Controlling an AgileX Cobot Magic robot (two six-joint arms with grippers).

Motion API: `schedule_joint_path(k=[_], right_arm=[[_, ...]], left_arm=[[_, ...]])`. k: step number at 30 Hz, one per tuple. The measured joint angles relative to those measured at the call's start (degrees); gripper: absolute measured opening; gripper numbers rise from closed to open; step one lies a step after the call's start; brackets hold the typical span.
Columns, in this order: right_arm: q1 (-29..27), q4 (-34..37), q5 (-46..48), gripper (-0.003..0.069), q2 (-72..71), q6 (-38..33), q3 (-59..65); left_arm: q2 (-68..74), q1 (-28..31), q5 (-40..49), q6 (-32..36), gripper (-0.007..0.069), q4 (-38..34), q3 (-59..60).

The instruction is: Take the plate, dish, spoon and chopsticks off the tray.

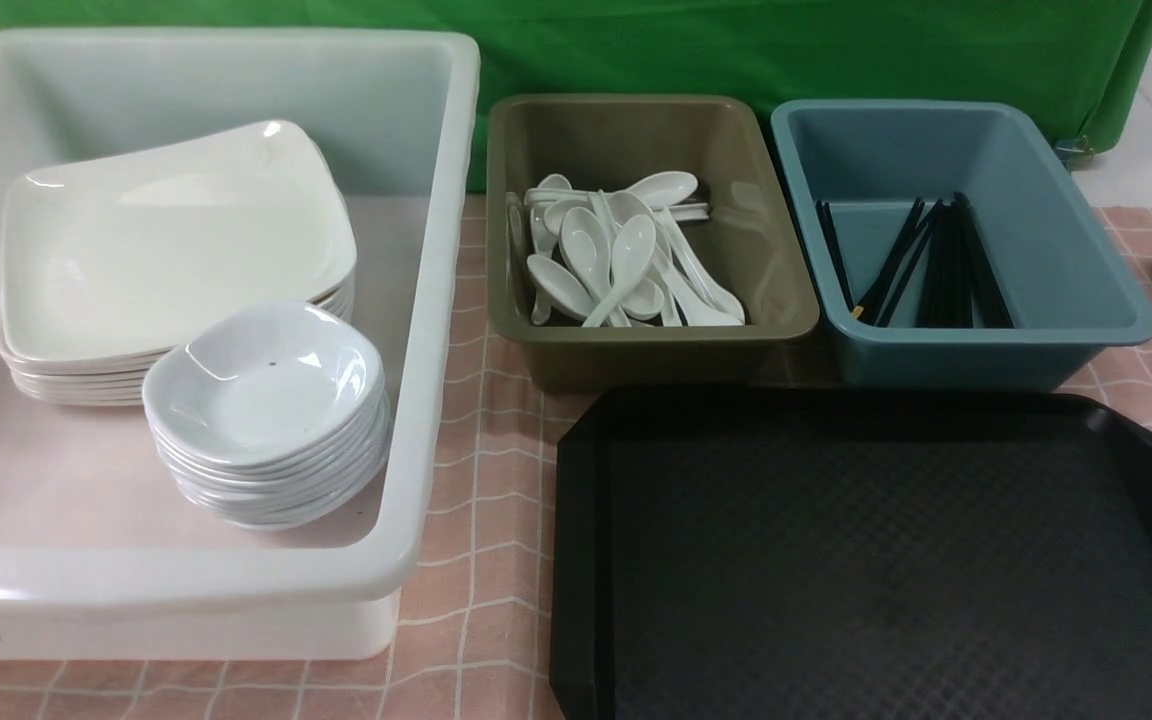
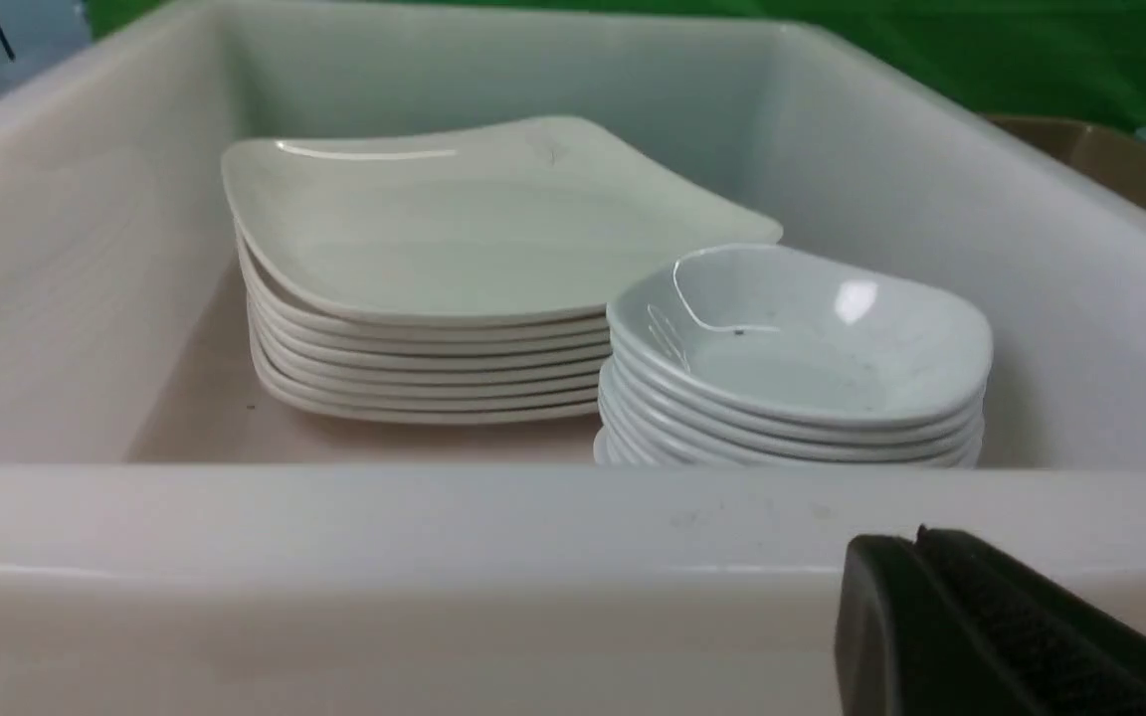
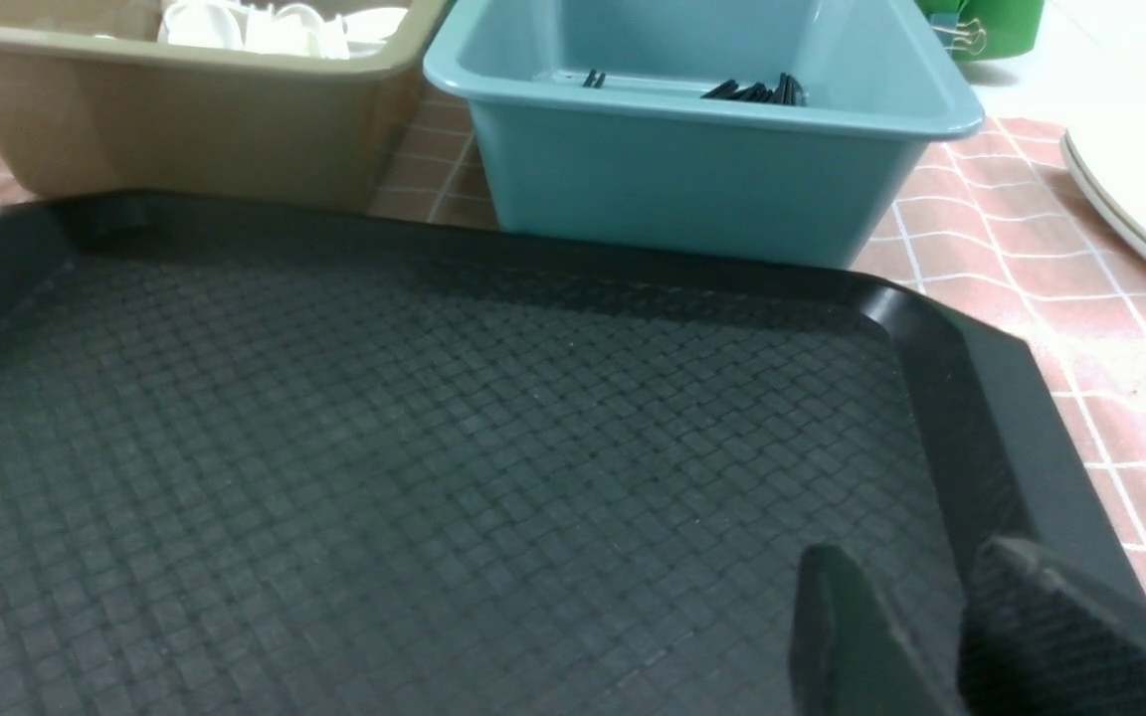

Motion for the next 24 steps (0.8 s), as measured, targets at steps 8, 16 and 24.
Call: schedule_joint_path(k=[8, 16, 24], right_arm=[[0.00, 0.00, 0.00, 0.0241, 0.00, 0.00, 0.00], [0.00, 0.00, 0.00, 0.0241, 0.00, 0.00, 0.00], [0.00, 0.00, 0.00, 0.0241, 0.00, 0.00, 0.00]], left_arm=[[0.00, 0.02, 0.42, 0.00, 0.0000, 0.05, 0.00], [0.00, 0.02, 0.42, -0.02, 0.0000, 0.05, 0.01], [0.00, 0.02, 0.64, -0.02, 0.0000, 0.05, 0.01]])
